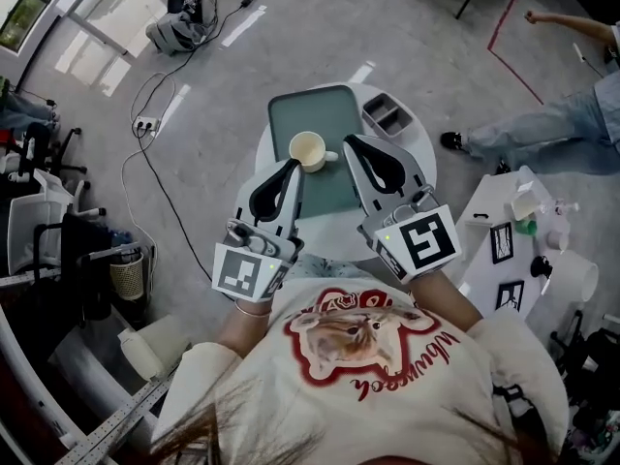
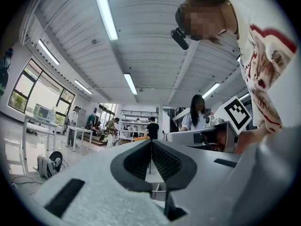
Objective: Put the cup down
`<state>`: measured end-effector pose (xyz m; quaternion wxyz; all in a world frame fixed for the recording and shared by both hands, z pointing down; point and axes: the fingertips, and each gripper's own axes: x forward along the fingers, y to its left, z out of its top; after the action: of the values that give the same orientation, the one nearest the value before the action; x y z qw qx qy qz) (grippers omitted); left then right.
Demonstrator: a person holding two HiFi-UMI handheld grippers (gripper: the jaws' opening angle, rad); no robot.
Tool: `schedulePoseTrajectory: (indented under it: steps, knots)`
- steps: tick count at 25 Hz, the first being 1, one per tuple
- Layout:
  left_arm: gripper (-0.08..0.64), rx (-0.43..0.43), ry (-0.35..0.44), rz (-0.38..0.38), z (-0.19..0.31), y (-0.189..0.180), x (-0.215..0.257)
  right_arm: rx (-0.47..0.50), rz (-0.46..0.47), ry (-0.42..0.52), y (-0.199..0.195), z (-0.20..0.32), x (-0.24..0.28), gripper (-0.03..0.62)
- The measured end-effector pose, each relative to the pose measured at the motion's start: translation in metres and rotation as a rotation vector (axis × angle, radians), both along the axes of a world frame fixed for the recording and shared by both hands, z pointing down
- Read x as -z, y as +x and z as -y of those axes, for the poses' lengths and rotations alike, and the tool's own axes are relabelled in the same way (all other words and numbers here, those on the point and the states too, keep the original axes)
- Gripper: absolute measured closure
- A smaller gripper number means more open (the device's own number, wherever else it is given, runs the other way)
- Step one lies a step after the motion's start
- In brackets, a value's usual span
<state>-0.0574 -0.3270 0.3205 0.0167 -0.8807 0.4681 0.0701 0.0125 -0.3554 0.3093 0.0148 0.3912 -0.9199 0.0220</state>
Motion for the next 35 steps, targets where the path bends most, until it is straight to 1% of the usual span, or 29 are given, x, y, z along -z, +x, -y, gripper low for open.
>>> schedulePoseTrajectory:
  steps: [5,9,13,16,20,25,27,35]
  knots:
    - [0.545,0.003,0.01,-0.002,-0.002,0.004,0.005,0.02,0.022,0.053,0.003,-0.004,0.009,0.558]
    - [0.545,-0.014,0.015,-0.003,-0.006,0.009,0.014,0.017,0.03,0.049,0.006,-0.007,0.011,0.558]
    - [0.545,-0.024,0.043,0.01,-0.015,0.009,0.019,0.013,0.015,0.065,0.007,-0.018,0.015,0.558]
    - [0.545,-0.033,0.066,0.016,-0.032,0.013,0.025,0.007,0.017,0.068,0.009,-0.032,0.018,0.558]
    - [0.545,-0.04,0.054,0.019,-0.064,0.007,0.022,0.001,0.017,0.074,0.004,-0.063,0.021,0.558]
    - [0.545,-0.047,0.059,0.014,-0.114,0.003,0.025,-0.01,0.046,0.071,0.0,-0.114,0.019,0.558]
    - [0.545,-0.042,0.063,0.007,-0.138,0.0,0.027,-0.013,0.046,0.067,-0.002,-0.136,0.018,0.558]
    - [0.545,-0.017,0.074,0.006,-0.247,-0.032,0.028,-0.014,0.056,0.082,-0.026,-0.244,0.027,0.558]
